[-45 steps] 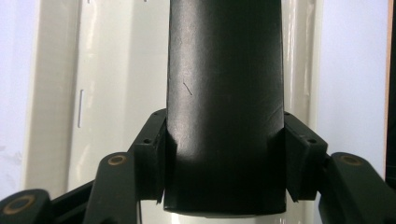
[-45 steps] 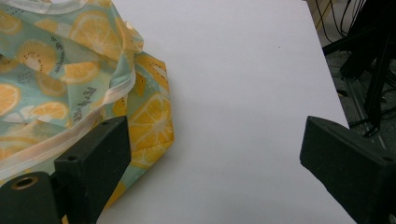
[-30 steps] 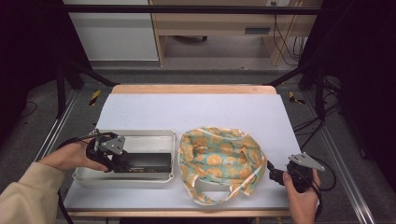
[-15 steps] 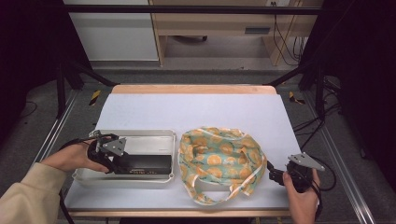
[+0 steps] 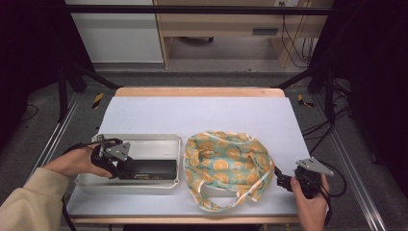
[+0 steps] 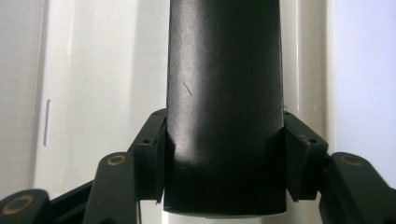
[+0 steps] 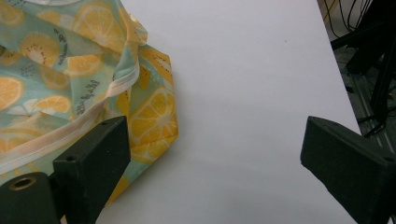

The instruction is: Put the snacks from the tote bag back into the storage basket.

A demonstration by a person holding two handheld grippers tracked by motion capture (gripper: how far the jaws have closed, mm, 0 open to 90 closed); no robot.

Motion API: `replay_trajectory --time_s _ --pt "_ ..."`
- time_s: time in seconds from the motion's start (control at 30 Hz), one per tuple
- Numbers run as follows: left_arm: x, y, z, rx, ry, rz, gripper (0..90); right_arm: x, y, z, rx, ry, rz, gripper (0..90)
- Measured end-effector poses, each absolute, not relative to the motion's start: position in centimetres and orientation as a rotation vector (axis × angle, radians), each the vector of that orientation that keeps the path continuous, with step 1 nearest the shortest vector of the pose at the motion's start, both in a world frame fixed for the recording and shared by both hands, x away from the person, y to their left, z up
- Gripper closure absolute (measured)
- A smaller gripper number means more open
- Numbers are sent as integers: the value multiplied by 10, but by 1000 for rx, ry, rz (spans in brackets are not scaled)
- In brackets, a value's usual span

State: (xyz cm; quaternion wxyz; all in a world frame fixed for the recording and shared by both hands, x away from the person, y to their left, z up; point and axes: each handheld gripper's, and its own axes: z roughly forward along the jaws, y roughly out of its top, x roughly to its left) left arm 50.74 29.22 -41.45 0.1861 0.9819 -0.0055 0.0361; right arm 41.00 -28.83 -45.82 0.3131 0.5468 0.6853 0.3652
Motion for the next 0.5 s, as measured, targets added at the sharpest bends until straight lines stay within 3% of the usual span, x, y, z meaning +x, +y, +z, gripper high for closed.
replay_trajectory --time_s 0.5 --pt "510 295 -420 2766 -27 93 421 410 -287 -459 1441 1817 964 83"
